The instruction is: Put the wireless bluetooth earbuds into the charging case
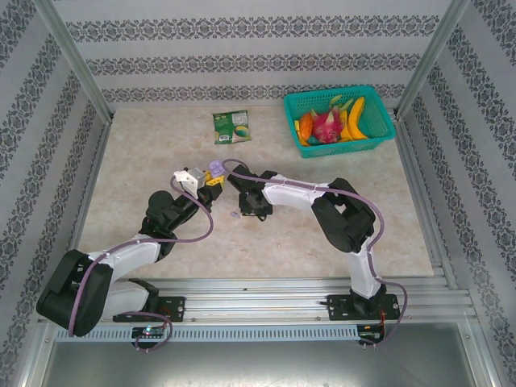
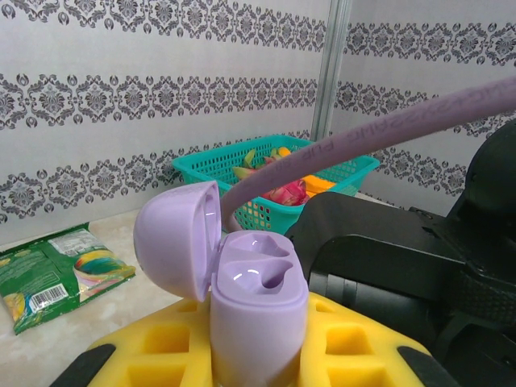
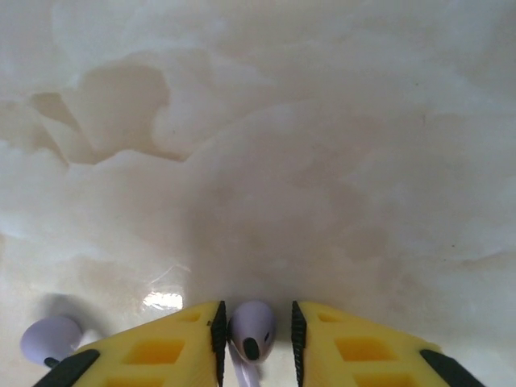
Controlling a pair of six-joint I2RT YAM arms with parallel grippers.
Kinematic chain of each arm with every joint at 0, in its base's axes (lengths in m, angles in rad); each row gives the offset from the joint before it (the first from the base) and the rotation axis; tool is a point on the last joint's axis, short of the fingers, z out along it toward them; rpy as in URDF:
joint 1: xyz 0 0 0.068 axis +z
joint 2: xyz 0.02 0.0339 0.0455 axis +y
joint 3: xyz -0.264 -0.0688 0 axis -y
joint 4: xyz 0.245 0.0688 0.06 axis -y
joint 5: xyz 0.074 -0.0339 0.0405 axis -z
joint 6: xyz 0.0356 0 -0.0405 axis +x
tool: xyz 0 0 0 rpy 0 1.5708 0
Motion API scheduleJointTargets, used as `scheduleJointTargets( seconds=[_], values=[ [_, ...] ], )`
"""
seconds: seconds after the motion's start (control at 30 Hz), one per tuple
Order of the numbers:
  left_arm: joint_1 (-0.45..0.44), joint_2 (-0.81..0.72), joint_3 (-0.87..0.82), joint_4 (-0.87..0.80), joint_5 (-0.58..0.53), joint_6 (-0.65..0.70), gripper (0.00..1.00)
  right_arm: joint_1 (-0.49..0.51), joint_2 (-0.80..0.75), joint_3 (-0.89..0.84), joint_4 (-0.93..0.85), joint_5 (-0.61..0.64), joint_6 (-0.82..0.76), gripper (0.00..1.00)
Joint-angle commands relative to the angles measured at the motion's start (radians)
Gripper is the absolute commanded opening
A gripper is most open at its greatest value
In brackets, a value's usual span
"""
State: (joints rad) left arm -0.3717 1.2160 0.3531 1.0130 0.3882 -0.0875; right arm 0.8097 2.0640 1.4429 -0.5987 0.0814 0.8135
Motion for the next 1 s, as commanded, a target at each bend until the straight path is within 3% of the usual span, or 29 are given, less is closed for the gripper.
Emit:
scheduleJointTargets(
  seconds=[0.0, 0.47, 0.97],
  values=[
    [0.004, -0.018, 0.010, 0.032, -0.002, -0.018, 0.00, 0.015, 0.026, 0.025, -0.010, -0.008, 0.010, 0.30],
    [0.005, -0.022, 0.009, 0.019, 0.006, -0.018, 0.00, 0.014, -0.016, -0.001, 0.008, 0.000, 0.002, 0.18],
    [0.005, -0.046, 0.042, -0.039, 0.126, -0.009, 0.00, -0.032, -0.268, -0.149, 0.105, 0.044, -0.009, 0.15]
  ],
)
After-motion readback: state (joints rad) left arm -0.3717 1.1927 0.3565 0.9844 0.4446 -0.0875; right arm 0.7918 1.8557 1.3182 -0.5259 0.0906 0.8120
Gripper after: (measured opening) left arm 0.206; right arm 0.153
